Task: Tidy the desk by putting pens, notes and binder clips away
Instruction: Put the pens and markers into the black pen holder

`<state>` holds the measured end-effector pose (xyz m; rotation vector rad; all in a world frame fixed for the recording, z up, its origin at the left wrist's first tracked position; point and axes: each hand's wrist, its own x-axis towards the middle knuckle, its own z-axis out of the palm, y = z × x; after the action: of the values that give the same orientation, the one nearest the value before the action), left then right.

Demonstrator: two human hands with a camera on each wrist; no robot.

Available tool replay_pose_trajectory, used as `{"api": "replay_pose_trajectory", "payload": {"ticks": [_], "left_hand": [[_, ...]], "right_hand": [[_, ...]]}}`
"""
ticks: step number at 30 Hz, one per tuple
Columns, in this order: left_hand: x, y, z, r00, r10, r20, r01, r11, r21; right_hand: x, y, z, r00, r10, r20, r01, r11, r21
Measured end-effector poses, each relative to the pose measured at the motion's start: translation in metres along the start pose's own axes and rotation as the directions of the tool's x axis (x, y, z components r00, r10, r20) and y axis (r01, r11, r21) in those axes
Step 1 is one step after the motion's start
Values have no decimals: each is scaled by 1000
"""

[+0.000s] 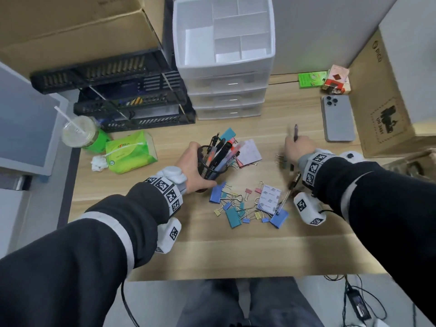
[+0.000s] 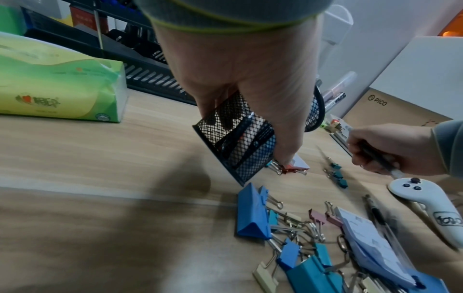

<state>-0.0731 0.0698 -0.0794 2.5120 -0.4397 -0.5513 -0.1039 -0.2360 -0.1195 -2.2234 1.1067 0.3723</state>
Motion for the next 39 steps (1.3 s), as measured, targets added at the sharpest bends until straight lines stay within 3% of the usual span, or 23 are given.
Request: {"api": "replay_pose_trajectory", "payload": {"ticks": [4,7,17,22,26,30,33,35,37,39], "left_hand": [[5,16,1,999,35,17,-35,999,15],[8,23,1,998,48,34,-48,999,17],[3,21,6,994,93,61,-95,995,40],[-2,13,7,995,74,67,-77,996,37],[-4,8,6,996,68,66,-70,997,37],[-5,3,0,997,56,59,-58,998,31],[-4,2,-2,997,52,50,-53,998,16],[-4,3,-3,998,50,46,-51,999,9],[-2,5,-3,998,48,49,-49,999,6],[-1,7,-2,998,44,55,-45,999,11]], "right_hand": [[-13,28,-22,988,153,-6,-153,988,4],[-24,47,-24,971,222,84,-215,973,-83],[-59,66,9,947,312,78,-304,948,-96],[-61,55,15,958,285,34,-277,949,-149],[-60,54,15,958,278,69,-267,953,-143],[-50,57,10,963,251,101,-253,967,8],[-45,49,-2,969,244,39,-246,966,74],[-43,37,-11,980,198,9,-195,958,211],[-45,15,-18,991,131,43,-136,878,459],[-48,-12,-21,993,40,108,-106,697,709]]}}
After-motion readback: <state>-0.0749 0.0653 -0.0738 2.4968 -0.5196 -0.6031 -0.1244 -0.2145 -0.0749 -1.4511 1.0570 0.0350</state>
